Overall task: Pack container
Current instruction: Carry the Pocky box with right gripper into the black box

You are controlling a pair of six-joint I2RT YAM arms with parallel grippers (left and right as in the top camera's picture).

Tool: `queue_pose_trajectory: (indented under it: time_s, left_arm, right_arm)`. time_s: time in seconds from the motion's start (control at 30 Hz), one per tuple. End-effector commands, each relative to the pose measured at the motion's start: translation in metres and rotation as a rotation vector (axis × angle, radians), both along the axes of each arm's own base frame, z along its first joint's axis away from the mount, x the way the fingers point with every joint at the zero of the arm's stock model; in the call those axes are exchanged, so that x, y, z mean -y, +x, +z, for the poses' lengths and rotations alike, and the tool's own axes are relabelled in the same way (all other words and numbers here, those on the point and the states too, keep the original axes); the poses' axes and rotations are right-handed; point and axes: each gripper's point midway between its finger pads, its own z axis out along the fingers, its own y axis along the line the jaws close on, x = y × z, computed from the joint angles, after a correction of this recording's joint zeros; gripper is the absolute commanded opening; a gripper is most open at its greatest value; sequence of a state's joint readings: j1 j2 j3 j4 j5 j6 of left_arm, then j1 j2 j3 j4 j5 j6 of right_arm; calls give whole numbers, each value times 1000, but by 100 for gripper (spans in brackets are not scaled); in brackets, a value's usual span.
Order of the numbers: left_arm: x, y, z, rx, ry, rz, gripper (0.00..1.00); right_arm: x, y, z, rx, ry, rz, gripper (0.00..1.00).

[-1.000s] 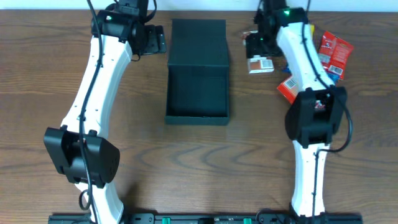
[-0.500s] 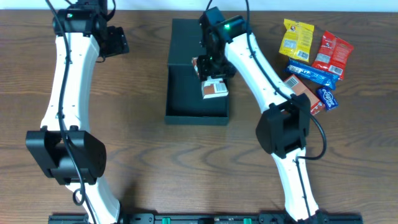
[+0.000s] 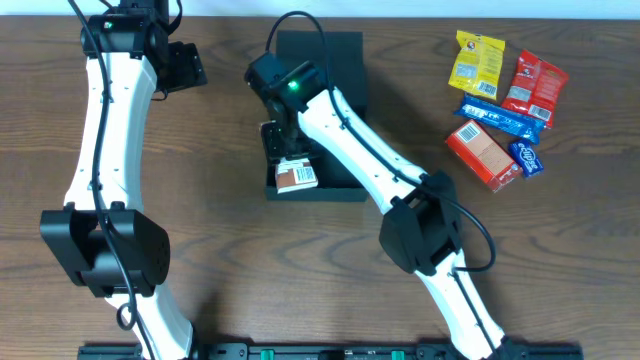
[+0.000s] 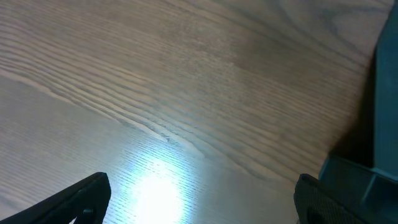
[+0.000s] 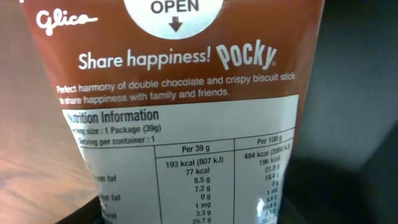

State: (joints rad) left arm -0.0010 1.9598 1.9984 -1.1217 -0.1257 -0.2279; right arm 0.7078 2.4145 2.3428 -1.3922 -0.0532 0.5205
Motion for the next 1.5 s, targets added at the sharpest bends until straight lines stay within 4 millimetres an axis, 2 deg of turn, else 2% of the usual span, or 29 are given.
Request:
queue_pose_trajectory:
  time_s: [0.0,0.13,0.33,0.37,0.43,0.5,0.6,0.63,0.67,0.8,0.87,1.0,1.17,1.3,1.47]
  left_arm:
    - [3,2,9,21,-16,-17,95]
    - [3,2,9,21,-16,-16,95]
    - [5,2,9,23,-30,-14,95]
    - [6,2,9,23,-37,-17,95]
    - [7,2,8,23,-41,-19,95]
    - [7,2,8,23,-42,-20,95]
    - [7,2,8,23,-43,-20,95]
    - [7,2,8,23,-43,-20,95]
    - [7,2,8,23,-43,-20,95]
    - [7,2,8,23,-43,-20,95]
    - [7,2,8,23,-43,-20,95]
    - [7,2,8,23,-43,-20,95]
    - [7,2,9,24,-43,-20,95]
    - [7,2,9,24,-43,-20,95]
    - [7,3,9,29,-43,-20,95]
  right_arm:
    - [17,9,-8,8,-56,-127,57]
    - [24,14,-11,12,-68,-211,56]
    - [14,21,-11,41,-27,-258,56]
    - [13,21,-12,42,-26,-256,60]
    - [13,19,-14,37,-32,-254,85]
    - [13,19,-14,37,-32,-249,99]
    - [16,21,-14,38,-33,-225,99]
    - [17,23,-13,40,-33,-217,95]
    - [20,24,-11,42,-33,-213,86]
    - [32,28,-10,35,-45,-203,17]
    - [36,27,-16,19,-61,-198,4]
    - [36,26,-33,2,-79,-153,2]
    - [19,26,-46,-17,-24,-77,2]
    - [15,25,-58,-35,-17,-62,2]
    - [6,25,-60,-32,14,-27,2]
